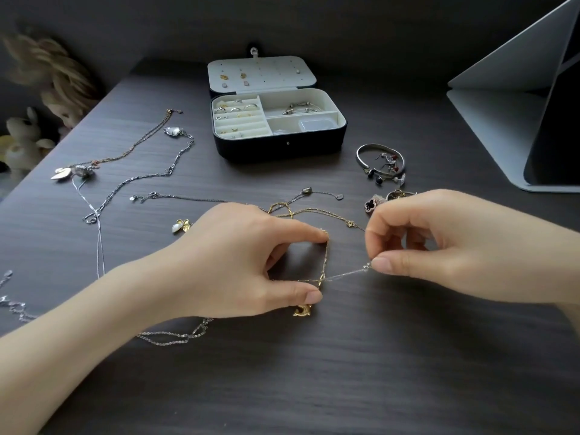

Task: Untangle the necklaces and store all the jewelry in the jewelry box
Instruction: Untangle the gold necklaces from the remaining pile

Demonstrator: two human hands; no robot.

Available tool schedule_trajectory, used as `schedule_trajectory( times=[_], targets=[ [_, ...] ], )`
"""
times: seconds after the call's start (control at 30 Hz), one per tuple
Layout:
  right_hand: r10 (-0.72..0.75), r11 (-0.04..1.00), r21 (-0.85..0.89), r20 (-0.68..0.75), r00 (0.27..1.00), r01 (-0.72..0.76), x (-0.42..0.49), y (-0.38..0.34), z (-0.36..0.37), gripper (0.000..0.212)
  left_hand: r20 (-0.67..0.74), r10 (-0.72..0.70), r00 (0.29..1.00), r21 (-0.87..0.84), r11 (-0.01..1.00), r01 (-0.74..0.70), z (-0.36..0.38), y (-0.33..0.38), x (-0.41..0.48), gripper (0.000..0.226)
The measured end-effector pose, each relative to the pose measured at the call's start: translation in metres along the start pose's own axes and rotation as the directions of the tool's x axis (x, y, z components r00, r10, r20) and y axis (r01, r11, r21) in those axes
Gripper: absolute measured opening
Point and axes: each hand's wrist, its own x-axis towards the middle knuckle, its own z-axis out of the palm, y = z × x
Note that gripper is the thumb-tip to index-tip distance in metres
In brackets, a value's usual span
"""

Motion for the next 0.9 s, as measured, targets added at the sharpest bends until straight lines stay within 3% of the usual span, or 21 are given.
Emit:
schedule_trajectory(
  times=[0.37,0.67,0.77,0.9],
  targets=[
    [0.023,0.99,-0.14,-0.028,0.999,-0.027,0.003,-0.001,0.013,0.009,-0.004,0.014,1.0,0.022,1.0,-0.014,0.0,0.001,-0.001,0.068],
    [-0.018,0.996,-0.088,-0.131,0.991,0.007,0.006,-0.002,0.021,0.01,-0.032,0.054,0.998,0.02,0.998,-0.053,0.001,0.001,0.0,0.064],
    [-0.088,0.987,-0.15,-0.235,0.968,0.053,0.009,0.002,0.03,0.019,-0.034,0.053,0.998,0.032,0.998,-0.052,0.001,0.001,0.0,0.065],
    [-0.277,0.93,-0.33,-0.342,0.898,0.161,0.014,0.002,0.038,0.006,-0.021,0.057,0.998,0.032,0.998,-0.056,0.001,0.001,0.0,0.057]
  ],
)
